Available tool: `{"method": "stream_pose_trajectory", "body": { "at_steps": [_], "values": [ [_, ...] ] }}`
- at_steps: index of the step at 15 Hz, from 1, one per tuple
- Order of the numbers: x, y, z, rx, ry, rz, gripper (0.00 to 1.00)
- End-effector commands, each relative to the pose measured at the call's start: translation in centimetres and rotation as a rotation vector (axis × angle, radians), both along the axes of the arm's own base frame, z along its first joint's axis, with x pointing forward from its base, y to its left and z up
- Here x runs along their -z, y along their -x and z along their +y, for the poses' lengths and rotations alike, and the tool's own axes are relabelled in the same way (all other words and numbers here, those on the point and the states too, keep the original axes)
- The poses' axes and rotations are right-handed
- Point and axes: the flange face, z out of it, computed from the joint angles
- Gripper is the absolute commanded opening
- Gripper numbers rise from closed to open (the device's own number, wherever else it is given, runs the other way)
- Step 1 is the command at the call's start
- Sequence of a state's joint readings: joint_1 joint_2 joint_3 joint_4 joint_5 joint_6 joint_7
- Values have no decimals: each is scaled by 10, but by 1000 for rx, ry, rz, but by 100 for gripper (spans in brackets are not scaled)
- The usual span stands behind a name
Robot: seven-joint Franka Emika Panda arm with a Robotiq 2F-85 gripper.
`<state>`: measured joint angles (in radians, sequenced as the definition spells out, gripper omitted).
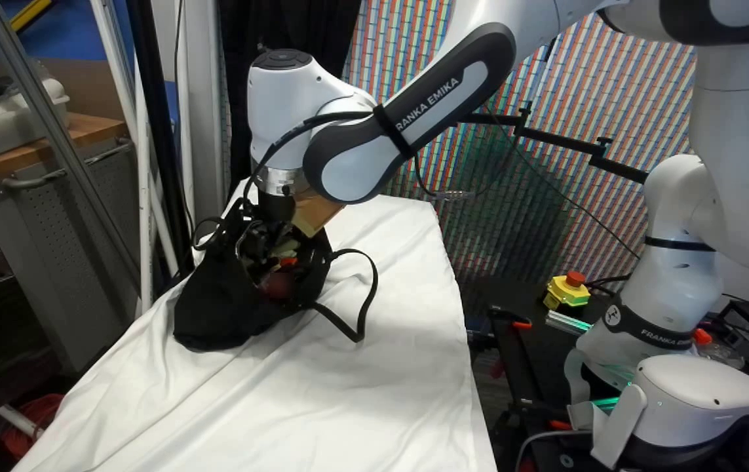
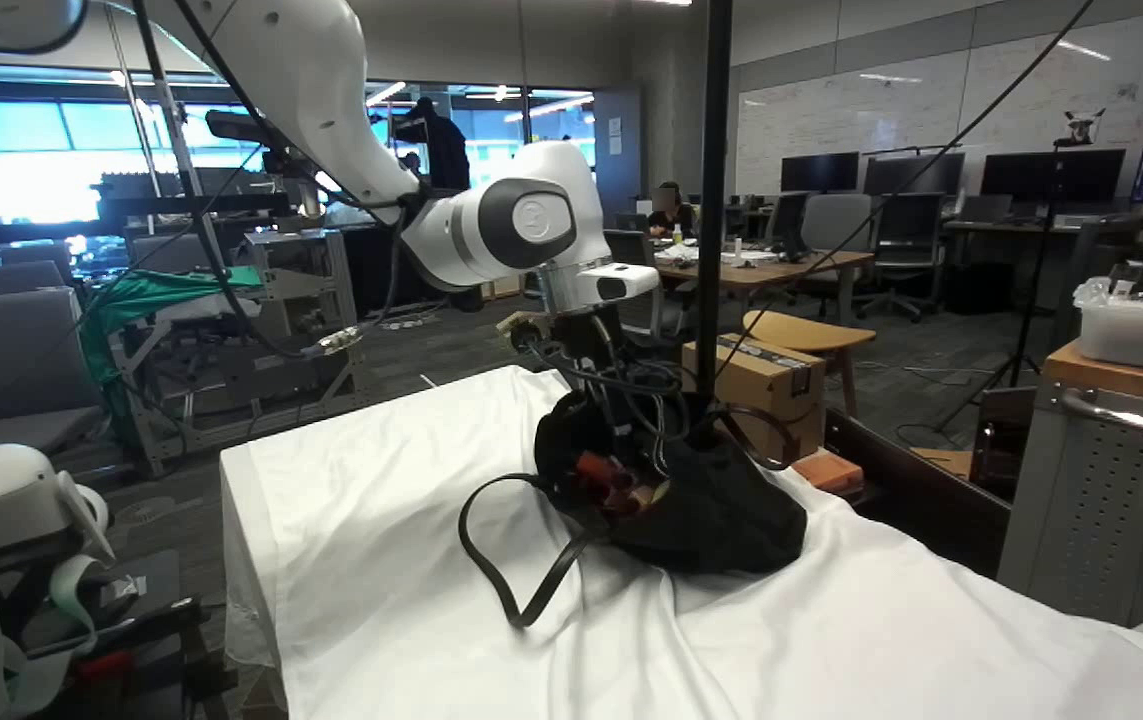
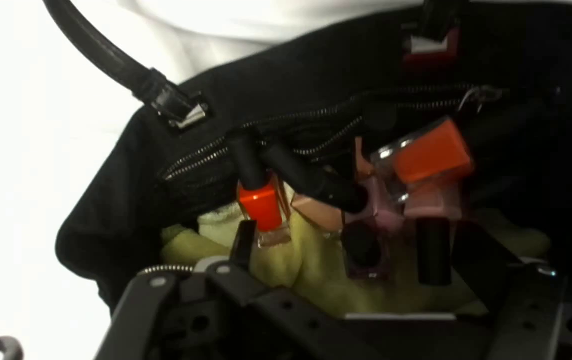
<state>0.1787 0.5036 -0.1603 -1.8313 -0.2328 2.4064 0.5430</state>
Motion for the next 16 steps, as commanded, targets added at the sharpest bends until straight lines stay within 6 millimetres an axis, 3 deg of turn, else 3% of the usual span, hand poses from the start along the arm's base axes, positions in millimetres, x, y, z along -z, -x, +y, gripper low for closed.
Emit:
{"method": "stream_pose_trajectory", "body": {
  "at_steps": [1, 4, 9, 12, 16],
  "values": [
    [-26, 61, 10, -123, -38, 80, 100],
    [-41, 110, 19, -200, -55, 148, 100],
    [-87, 176, 32, -276, -90, 185, 100],
    [-121, 204, 39, -309, -117, 153, 100],
    [-158, 225, 46, -365, -149, 111, 100]
  ]
}}
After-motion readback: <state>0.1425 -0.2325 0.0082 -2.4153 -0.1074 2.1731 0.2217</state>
